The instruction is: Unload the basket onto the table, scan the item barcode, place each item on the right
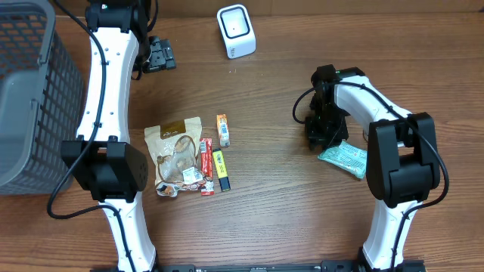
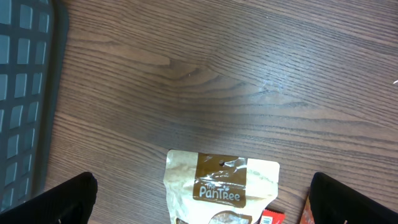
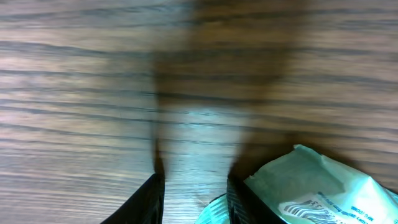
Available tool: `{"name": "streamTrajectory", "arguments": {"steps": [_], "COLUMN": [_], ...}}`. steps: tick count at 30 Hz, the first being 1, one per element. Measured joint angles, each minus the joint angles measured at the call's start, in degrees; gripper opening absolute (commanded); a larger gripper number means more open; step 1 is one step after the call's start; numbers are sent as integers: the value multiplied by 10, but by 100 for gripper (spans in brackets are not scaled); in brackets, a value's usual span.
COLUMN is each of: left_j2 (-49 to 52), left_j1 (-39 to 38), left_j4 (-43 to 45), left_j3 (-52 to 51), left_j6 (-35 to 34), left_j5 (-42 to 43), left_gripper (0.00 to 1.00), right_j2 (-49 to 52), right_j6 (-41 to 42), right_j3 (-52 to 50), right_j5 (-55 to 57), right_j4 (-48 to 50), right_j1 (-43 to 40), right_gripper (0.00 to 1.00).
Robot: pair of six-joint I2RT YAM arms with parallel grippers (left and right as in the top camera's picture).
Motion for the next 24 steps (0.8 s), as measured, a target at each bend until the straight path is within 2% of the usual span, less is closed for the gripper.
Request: {"name": "streamTrajectory", "arguments": {"steps": [9,14,24], "left_j2": [0,0,0], "left_j1": [0,0,0], "left_j4": [0,0,0], "left_j3": [0,0,0], "left_j6": [0,0,0], "left_j5": [0,0,0], "left_gripper": [100,100,100], "right_j2": [0,0,0], "right_j6": [-1,-2,0], "right_j3": [-1,-1,-3], "right_j5": [21,22,74], "right_j4": [-1,-9,-26], "right_j1": [0,-3,-31], "right_gripper": [38,43,45]}}
